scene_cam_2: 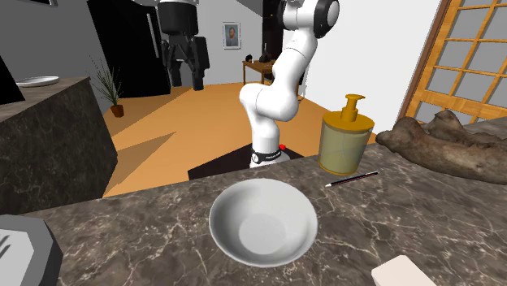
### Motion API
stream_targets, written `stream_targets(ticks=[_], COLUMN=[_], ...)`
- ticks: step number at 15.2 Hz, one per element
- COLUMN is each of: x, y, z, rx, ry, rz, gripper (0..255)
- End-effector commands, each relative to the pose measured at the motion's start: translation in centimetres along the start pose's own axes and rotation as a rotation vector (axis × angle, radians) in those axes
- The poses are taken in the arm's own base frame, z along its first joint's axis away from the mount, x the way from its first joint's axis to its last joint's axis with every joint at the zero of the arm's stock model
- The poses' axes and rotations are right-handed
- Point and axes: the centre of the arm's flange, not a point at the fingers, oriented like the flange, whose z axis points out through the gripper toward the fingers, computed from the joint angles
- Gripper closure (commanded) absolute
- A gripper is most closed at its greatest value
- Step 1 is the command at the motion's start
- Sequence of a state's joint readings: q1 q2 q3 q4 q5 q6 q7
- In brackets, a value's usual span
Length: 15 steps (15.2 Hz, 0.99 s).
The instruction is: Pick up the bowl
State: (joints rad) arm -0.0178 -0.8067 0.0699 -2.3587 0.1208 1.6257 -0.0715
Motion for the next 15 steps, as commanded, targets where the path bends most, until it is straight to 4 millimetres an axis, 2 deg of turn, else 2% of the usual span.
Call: stream_targets(ticks=[1, 8, 15], x=[0.0, -0.8, -1.2], y=[0.0, -3.1, -7.5], z=[0.0, 7.5, 14.4], rx=[0.000, 0.163, 0.327], ry=[0.000, 0.008, 0.016], rz=[0.000, 0.095, 0.189], gripper=[0, 0, 0])
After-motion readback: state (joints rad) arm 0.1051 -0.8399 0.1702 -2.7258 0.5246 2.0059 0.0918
